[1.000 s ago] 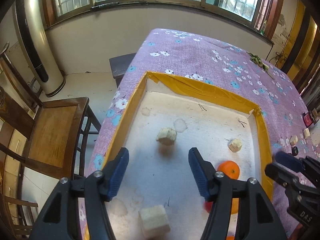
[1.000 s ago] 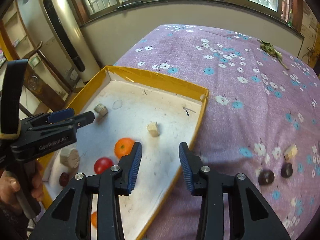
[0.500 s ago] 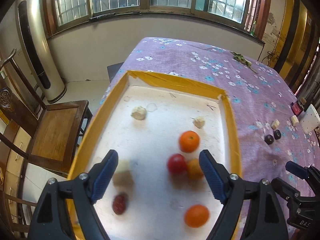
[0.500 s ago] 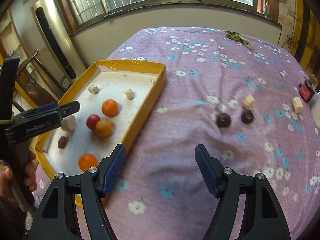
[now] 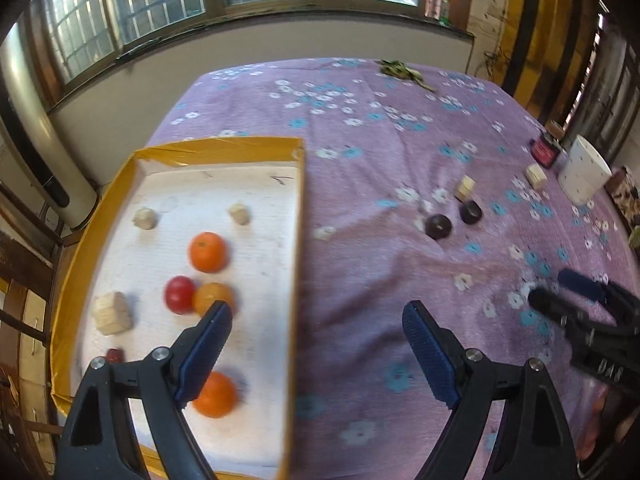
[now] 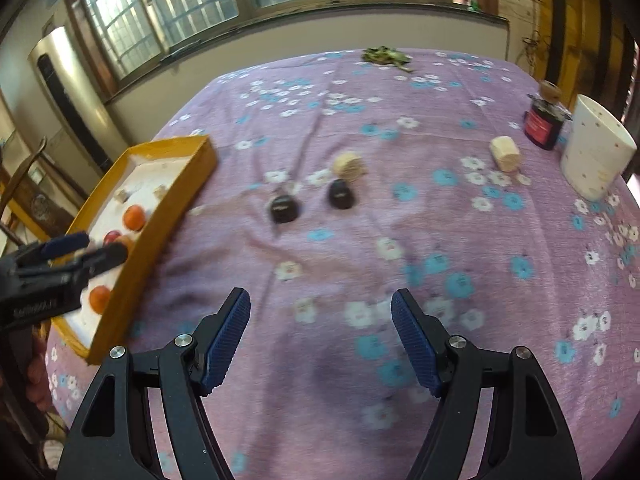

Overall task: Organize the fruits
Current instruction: 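Move both open grippers back toward the dark balls and cubes, then grasp a dark brown ball with the left gripper while the right gripper grasps a tan cube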

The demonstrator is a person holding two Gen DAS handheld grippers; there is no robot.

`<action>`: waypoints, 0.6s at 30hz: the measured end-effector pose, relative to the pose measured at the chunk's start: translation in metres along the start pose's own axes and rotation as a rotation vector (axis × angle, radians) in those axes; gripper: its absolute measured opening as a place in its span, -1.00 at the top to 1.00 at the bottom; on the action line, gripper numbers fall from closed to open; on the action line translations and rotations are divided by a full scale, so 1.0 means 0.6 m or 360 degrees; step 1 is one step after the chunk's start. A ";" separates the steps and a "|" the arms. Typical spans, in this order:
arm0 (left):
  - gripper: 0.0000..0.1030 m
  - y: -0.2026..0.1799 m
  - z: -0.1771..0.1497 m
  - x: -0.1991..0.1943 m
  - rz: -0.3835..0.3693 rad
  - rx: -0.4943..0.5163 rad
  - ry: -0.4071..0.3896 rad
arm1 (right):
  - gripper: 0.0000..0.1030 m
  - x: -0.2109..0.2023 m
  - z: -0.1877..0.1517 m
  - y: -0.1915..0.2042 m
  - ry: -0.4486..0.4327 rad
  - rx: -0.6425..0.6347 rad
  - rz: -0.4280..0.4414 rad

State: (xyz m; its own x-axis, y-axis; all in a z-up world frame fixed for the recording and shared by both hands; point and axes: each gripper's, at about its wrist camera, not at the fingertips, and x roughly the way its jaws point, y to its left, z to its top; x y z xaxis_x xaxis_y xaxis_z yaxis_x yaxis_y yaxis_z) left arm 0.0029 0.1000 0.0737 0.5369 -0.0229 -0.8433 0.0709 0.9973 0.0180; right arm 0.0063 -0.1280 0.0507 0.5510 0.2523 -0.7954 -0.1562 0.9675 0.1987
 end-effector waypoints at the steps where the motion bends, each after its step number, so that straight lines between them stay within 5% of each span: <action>1: -0.72 -0.012 0.000 0.003 0.0004 0.0015 0.0013 | -0.42 0.002 0.007 -0.010 -0.0010 0.0005 -0.0005; 14: -0.72 -0.076 0.014 0.035 0.0038 0.0047 0.0117 | -0.38 0.135 0.134 -0.014 0.0022 -0.0248 0.0065; 18: -0.72 -0.081 0.021 0.047 0.0049 0.0038 0.0137 | 0.06 0.174 0.142 -0.014 0.0086 -0.0335 0.0043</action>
State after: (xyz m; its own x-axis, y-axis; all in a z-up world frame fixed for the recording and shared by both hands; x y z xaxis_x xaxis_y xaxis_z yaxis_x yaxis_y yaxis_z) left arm 0.0248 0.0502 0.0560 0.4652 0.0150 -0.8851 0.0761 0.9955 0.0569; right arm 0.1352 -0.1088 0.0148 0.5005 0.2715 -0.8221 -0.3413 0.9345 0.1008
